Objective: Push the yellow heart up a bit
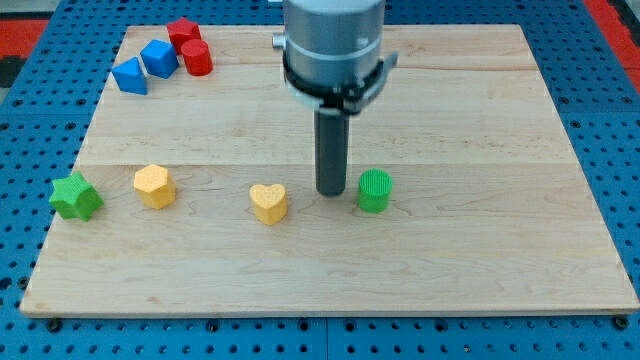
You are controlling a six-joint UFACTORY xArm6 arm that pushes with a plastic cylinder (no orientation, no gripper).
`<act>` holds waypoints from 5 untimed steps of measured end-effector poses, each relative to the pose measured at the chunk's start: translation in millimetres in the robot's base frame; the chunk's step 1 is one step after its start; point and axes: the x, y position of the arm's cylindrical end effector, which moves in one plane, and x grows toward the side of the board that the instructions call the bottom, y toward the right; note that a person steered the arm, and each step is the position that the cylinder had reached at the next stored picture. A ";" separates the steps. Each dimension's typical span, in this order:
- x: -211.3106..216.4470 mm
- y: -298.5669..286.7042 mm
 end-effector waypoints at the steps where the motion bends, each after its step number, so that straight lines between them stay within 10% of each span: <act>1: 69.0 -1.7; 3: 8.1 -81.0; 5: 55.2 -93.6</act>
